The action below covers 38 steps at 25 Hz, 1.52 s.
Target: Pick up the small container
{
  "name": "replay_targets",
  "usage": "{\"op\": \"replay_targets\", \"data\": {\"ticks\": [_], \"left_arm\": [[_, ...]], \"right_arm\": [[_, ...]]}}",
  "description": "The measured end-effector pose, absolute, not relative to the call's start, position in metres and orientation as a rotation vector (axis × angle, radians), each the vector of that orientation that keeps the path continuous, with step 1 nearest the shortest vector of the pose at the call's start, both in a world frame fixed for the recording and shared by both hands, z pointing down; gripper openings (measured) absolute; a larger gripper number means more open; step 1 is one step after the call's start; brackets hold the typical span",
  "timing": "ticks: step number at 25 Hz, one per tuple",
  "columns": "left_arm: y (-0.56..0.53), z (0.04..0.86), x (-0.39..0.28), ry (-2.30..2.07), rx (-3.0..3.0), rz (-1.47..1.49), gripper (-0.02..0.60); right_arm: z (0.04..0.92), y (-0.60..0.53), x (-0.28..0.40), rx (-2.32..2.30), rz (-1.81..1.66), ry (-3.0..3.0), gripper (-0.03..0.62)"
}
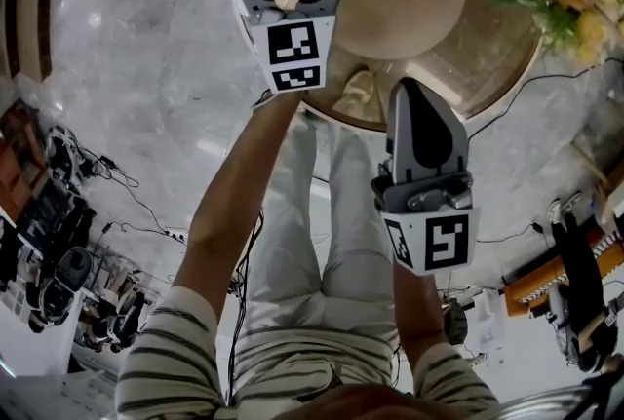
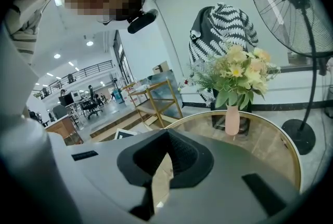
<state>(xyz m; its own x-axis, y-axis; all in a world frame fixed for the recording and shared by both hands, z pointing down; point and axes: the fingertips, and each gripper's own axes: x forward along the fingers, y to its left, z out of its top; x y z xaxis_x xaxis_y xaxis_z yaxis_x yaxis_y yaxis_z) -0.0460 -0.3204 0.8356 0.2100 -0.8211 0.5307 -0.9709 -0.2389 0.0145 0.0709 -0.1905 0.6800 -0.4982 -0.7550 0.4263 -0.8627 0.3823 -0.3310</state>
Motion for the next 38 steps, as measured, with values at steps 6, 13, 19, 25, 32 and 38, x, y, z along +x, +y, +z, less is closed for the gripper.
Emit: {"op": "replay_targets", "data": {"ticks": [6, 13, 19, 25, 32, 38], "left_arm": [[-0.331, 0.849, -0.051, -1.706, 2.086, 0.599, 0.41], [-0.34, 0.863, -0.05, -1.7, 2.094, 0.649, 0.404], [-0.344, 0.867, -0.053, -1.71, 2.079, 0.695, 0.377], [-0.342, 0.859, -0.051, -1.719, 2.085, 0.729, 0.356], [-0.341, 0.859, -0.054, -1.703, 2.103, 0.737, 0.33], [-0.34, 0.861, -0.05, -1.683, 2.093, 0.739, 0.328]], "right_arm": [[0.682, -0.19, 0.076, 1.456, 0.78, -2.429, 0.009], [0.686, -0.185, 0.078, 1.445, 0.791, -2.421, 0.009], [0.69, -0.188, 0.076, 1.443, 0.797, -2.415, 0.009], [0.683, -0.182, 0.078, 1.445, 0.798, -2.402, 0.009], [0.686, -0.177, 0.082, 1.471, 0.799, -2.376, 0.009], [0.685, -0.173, 0.09, 1.485, 0.793, -2.375, 0.009]]}}
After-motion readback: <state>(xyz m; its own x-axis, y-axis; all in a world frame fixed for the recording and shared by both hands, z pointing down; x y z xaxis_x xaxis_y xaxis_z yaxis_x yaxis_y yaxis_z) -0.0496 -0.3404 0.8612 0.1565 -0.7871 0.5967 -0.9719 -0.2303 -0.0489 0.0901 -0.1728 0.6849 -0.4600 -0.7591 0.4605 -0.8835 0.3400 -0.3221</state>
